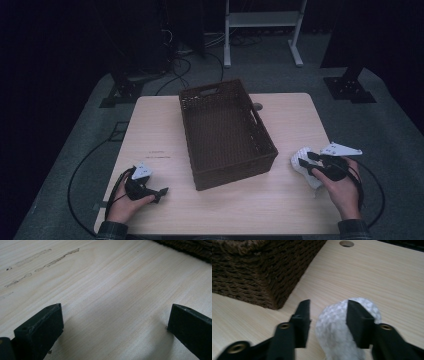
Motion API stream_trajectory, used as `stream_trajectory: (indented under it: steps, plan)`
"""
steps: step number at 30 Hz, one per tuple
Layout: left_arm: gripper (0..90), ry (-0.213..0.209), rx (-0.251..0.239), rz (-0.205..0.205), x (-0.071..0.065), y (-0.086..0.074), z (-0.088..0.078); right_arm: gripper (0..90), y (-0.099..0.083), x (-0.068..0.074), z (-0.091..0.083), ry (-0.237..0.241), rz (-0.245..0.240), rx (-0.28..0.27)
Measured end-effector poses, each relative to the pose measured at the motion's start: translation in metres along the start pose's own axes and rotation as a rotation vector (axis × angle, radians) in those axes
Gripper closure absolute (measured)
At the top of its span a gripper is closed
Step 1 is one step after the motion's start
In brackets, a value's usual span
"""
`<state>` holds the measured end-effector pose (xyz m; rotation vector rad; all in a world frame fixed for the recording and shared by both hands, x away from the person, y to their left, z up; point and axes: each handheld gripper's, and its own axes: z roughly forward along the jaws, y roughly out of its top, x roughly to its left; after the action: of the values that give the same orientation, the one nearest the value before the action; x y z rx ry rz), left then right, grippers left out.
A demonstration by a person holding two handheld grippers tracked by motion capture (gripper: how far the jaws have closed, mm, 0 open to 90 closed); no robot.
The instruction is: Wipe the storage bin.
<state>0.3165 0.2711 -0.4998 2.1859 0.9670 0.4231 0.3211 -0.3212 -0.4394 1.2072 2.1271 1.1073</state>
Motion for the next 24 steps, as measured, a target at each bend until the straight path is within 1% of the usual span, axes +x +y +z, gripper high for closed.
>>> stream_trajectory:
  steps: [2, 4, 7, 9, 17, 21, 24]
  plan:
    - [0.0, 0.000, 0.000, 0.001, 0.000, 0.000, 0.000, 69.4, 0.004, 0.003, 0.001, 0.000, -0.014, -0.005]
    - [0.0, 0.000, 0.000, 0.001, 0.000, 0.000, 0.000, 77.1, 0.009, 0.005, 0.003, 0.010, -0.026, -0.005]
    - [0.0, 0.000, -0.001, 0.000, 0.000, 0.000, 0.001, 85.1, 0.015, 0.009, 0.007, 0.023, -0.043, -0.011]
    - [0.0, 0.000, -0.002, 0.000, 0.000, 0.000, 0.001, 88.7, 0.019, 0.011, 0.010, 0.042, -0.051, -0.008]
    - [0.0, 0.000, -0.001, -0.004, 0.000, 0.001, 0.001, 89.6, 0.032, 0.026, 0.032, 0.132, -0.079, 0.007]
    - [0.0, 0.000, -0.001, 0.001, 0.000, 0.001, 0.001, 89.6, 0.037, 0.032, 0.038, 0.159, -0.086, 0.006]
    - [0.0, -0.001, -0.002, 0.002, 0.000, 0.001, 0.001, 89.6, 0.039, 0.039, 0.041, 0.188, -0.104, 0.004]
